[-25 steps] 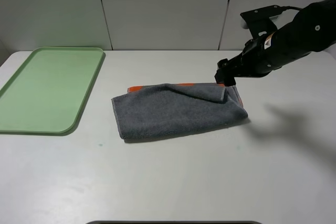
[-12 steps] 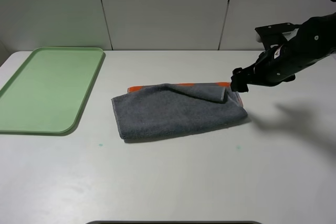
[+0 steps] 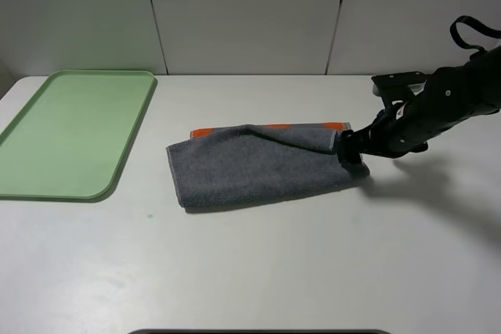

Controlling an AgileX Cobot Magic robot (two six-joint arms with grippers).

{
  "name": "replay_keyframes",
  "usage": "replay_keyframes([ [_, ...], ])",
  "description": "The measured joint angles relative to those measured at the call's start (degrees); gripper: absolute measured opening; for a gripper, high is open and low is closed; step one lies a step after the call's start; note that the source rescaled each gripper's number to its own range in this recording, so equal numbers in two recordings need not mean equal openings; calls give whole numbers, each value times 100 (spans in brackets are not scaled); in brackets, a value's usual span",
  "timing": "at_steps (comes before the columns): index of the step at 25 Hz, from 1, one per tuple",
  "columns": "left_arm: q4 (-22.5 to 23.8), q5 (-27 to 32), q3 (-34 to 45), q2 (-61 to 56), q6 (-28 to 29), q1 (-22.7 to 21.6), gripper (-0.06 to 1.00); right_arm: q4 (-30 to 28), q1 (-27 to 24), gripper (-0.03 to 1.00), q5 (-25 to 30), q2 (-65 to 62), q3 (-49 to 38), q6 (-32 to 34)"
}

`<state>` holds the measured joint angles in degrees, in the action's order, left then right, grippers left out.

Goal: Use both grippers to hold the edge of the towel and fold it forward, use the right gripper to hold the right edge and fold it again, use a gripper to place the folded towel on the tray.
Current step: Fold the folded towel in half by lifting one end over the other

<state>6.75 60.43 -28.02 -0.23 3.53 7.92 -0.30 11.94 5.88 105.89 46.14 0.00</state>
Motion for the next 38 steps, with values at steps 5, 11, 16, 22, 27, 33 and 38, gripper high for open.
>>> replay_keyframes([
  [5, 0, 0, 0, 0, 0, 0, 100, 30, 207, 100, -108, 51, -22, 0],
  [11, 0, 0, 0, 0, 0, 0, 100, 110, 336, 100, -212, 260, -22, 0],
  [16, 0, 0, 0, 0, 0, 0, 100, 146, 336, 100, -326, 486, -17, 0],
  [22, 0, 0, 0, 0, 0, 0, 100, 152, 336, 97, -432, 576, 6, 75],
  [27, 0, 0, 0, 0, 0, 0, 100, 210, 345, 48, -533, 608, 12, 165],
  [33, 0, 0, 0, 0, 0, 0, 100, 258, 357, 11, -476, 608, 35, 195],
  [38, 0, 0, 0, 0, 0, 0, 100, 250, 357, 11, -455, 595, 35, 200],
])
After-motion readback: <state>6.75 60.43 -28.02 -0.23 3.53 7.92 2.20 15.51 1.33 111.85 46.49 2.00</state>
